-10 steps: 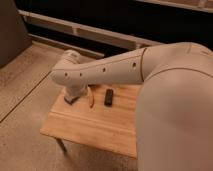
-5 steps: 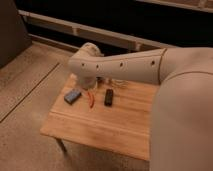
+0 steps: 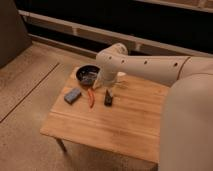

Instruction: Place the eraser on the white sponge

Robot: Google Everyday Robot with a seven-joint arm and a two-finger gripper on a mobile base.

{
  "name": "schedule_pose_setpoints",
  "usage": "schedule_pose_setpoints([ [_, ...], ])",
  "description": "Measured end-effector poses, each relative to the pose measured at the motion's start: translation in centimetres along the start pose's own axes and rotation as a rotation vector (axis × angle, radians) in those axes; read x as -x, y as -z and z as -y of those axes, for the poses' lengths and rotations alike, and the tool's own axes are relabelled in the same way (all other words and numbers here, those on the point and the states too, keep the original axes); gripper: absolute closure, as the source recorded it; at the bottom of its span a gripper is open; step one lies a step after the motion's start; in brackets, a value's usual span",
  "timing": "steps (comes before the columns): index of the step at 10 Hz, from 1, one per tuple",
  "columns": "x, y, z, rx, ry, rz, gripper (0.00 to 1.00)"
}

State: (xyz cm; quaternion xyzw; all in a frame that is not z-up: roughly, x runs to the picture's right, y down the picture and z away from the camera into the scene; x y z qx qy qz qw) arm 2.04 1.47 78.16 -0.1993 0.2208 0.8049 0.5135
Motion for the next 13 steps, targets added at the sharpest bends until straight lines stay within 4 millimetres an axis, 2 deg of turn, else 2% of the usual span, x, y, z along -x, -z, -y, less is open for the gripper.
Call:
schedule_pose_setpoints([
  [3, 2.3, -1.3, 2.5, -0.186, 0.113, -0.067, 0.35],
  [6, 5.2, -2.2, 1.5, -0.258, 0.224, -0.073, 0.35],
  [8, 6.5, -3.4, -0.1, -0.182, 0.220, -0.068, 0.35],
  [10, 6.9, -4.2, -1.3, -0.050, 0.178, -0.061, 0.35],
  [13, 6.8, -5.4, -1.3, 0.054, 0.167, -0.065, 0.35],
])
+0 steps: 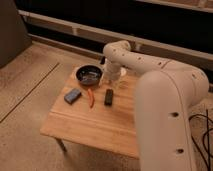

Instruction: Place the eraser on the white sponge

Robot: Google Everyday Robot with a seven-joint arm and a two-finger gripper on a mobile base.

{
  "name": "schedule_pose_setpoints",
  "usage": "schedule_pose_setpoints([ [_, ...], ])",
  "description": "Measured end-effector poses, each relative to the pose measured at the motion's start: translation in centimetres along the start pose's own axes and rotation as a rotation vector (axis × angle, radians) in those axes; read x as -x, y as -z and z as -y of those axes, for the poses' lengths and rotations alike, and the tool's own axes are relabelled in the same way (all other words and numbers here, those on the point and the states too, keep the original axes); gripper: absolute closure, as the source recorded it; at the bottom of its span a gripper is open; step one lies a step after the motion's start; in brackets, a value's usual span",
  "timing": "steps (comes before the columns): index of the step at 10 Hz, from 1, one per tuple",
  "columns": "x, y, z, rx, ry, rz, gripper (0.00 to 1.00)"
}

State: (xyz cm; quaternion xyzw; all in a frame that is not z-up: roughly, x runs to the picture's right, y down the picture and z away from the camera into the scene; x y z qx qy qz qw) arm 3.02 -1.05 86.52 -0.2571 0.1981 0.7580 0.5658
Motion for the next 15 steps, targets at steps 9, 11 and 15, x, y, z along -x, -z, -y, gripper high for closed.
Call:
schedule_pose_setpoints([
  [9, -0.2, -4.5, -1.0, 0.012, 0.108, -0.078, 0.35],
  [11, -0.6, -6.0, -1.3, 0.015, 0.114, -0.111, 0.35],
  [15, -0.7, -7.9, 0.0, -0.011, 0.094, -0.157, 0.35],
])
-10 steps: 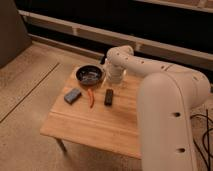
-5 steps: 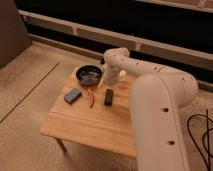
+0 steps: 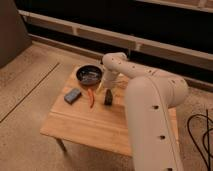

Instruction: Place the eraser on the white sponge

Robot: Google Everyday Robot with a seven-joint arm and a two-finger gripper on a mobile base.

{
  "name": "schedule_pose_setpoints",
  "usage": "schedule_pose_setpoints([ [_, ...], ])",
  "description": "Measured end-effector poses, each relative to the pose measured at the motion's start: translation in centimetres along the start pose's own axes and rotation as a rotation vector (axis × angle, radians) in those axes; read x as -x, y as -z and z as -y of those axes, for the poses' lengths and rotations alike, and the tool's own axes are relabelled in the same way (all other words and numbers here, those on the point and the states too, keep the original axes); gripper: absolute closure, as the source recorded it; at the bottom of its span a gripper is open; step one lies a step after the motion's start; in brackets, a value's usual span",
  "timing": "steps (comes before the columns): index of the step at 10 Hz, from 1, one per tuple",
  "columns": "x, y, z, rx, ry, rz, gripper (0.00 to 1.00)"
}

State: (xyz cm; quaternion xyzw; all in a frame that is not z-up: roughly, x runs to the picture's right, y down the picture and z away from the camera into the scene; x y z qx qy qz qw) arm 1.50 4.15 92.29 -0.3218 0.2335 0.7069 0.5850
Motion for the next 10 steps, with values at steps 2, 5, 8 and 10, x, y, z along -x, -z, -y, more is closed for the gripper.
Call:
schedule_pose_setpoints([
  [2, 0.0, -0.4, 0.6, -0.014, -0.018, -0.014, 0.35],
  [5, -0.2, -1.6, 1.1, -0.031, -0.037, -0.053, 0.35],
  [8, -0.5, -3.0, 0.9, -0.040, -0.042, -0.095, 0.35],
  [10, -0.7, -3.7, 1.1, -0.044, -0.050, -0.121, 0.35],
])
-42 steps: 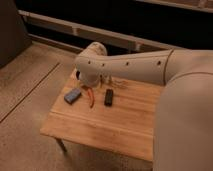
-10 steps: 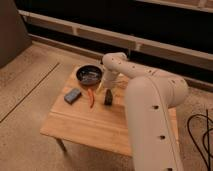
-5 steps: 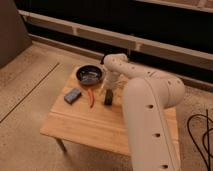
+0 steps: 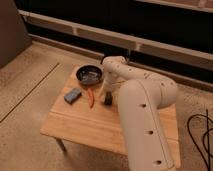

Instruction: Place the eraser on the white sponge

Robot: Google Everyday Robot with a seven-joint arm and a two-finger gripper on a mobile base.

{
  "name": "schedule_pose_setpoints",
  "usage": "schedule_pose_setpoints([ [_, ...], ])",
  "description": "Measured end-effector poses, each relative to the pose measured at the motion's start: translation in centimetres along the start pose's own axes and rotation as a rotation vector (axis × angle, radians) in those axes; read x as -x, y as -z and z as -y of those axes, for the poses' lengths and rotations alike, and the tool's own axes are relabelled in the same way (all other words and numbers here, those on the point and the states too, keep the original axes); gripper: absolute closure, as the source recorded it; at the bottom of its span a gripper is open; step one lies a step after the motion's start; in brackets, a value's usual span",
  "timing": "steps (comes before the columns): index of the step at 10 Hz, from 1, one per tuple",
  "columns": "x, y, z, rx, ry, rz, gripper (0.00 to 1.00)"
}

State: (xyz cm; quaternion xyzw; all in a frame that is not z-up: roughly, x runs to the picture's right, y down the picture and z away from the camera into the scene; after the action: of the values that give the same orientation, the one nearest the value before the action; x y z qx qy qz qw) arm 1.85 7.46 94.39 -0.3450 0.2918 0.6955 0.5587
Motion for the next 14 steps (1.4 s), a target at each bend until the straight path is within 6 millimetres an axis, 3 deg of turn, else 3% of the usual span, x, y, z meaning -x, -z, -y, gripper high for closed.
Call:
schedule_pose_setpoints([
  [2, -0.07, -0.45, 0.23, -0.006, -0.015, -0.017, 0.40],
  [10, -0.06, -0.42, 0.18, -0.006, -0.016, -0.017, 0.40],
  [13, -0.06, -0.43, 0.18, -0.006, -0.016, -0.017, 0.21],
  [14, -0.06, -0.43, 0.18, -0.006, -0.016, -0.017, 0.21],
])
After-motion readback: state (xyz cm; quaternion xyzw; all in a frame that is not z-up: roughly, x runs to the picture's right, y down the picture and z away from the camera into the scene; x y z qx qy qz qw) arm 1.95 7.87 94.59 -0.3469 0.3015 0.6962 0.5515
